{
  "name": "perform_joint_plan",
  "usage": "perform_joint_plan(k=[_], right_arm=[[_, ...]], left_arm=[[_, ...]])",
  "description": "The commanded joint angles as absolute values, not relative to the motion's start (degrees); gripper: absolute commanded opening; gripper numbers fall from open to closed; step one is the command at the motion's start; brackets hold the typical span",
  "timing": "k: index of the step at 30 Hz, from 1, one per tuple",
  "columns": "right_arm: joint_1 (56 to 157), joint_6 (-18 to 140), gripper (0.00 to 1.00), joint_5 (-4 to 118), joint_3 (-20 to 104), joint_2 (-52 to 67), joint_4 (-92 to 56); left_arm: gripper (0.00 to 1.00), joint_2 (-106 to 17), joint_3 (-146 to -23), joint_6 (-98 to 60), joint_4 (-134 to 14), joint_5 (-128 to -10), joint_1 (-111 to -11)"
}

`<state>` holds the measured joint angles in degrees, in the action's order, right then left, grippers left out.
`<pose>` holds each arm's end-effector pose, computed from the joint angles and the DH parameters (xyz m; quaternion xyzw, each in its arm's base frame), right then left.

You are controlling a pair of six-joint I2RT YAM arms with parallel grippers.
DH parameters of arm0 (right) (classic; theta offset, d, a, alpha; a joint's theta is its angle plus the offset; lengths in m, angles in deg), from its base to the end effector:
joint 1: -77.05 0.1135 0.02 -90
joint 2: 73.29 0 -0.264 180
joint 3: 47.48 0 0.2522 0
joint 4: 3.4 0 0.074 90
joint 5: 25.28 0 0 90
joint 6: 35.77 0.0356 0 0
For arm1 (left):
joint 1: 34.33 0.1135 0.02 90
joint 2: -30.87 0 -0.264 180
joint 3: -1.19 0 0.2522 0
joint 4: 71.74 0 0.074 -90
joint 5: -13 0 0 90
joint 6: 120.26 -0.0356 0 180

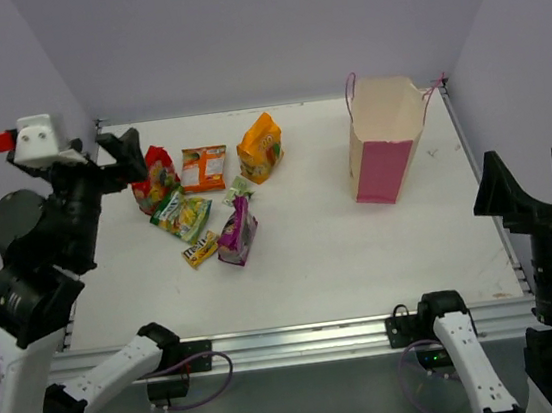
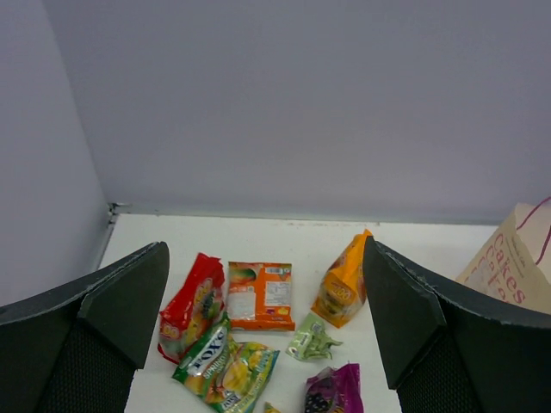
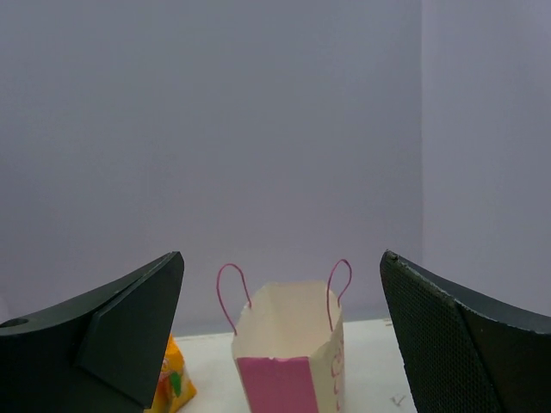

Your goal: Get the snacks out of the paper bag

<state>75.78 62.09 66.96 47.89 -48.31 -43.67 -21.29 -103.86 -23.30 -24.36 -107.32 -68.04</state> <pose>-0.0399 -0.0005 0.5175 0.0566 0.4961 0.0401 0.8655 0.1052 -0.0486 0.5332 -0.0382 0.6761 -0.0834 0.7311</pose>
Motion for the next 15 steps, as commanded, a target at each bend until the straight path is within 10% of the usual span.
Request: perform_joint_plan(k=[1,15], right_arm=[[80.65,60.30,0.99,72.79,42.16,-50.77,-41.78],[84.17,57.92,0.99,72.28,31.68,-63.44,-35.01]], left_arm=[[1.00,-14.76,-103.38,-28.32,-22.21,-111.97,-67.55],[1.00,0.55,-87.91,-26.49,-24.06,-116.29,-67.55]])
